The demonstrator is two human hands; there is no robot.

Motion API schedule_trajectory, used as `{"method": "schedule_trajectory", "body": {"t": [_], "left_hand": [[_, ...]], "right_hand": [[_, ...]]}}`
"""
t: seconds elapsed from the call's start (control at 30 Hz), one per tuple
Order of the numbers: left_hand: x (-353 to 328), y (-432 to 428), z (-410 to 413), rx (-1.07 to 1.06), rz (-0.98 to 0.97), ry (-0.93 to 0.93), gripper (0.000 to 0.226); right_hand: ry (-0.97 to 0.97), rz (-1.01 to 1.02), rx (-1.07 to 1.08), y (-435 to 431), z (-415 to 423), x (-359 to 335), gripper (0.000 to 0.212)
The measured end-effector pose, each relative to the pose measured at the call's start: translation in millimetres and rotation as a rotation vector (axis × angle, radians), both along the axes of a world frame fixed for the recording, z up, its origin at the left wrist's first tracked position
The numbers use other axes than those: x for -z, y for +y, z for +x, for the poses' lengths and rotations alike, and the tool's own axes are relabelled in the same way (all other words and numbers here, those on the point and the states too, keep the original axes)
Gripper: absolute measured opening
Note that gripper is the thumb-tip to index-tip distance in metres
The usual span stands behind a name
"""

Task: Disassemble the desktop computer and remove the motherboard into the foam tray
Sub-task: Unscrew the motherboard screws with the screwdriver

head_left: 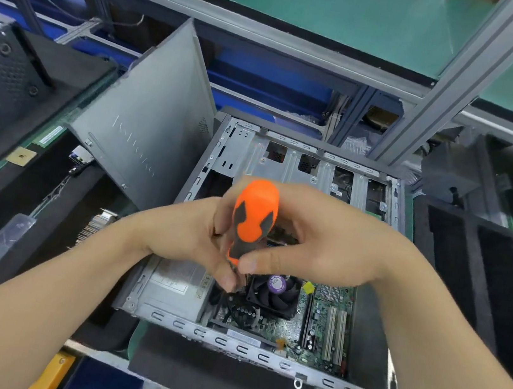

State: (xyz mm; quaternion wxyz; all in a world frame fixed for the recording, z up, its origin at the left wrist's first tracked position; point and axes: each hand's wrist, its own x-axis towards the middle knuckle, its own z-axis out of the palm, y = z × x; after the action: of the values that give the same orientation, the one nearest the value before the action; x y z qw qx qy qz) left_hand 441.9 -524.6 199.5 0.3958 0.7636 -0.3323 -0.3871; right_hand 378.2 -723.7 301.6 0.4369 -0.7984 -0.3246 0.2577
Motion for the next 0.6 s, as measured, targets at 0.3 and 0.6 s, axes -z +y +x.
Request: {"method": "schedule_trajectory", "body": {"t": [0.3, 0.6], "left_hand": [[-0.4, -5.5, 4.6, 0.142, -0.169, 0.156, 0.044], [-47.2, -7.1, 5.6, 0.256, -0.356, 0.098, 0.033]], "right_hand": [[-0.679, -0.761, 0.697, 61.5, -23.4, -52.5, 0.057], [-0.398, -0.964, 0.692, 71.5, -16.8, -55.7, 0.044]]}}
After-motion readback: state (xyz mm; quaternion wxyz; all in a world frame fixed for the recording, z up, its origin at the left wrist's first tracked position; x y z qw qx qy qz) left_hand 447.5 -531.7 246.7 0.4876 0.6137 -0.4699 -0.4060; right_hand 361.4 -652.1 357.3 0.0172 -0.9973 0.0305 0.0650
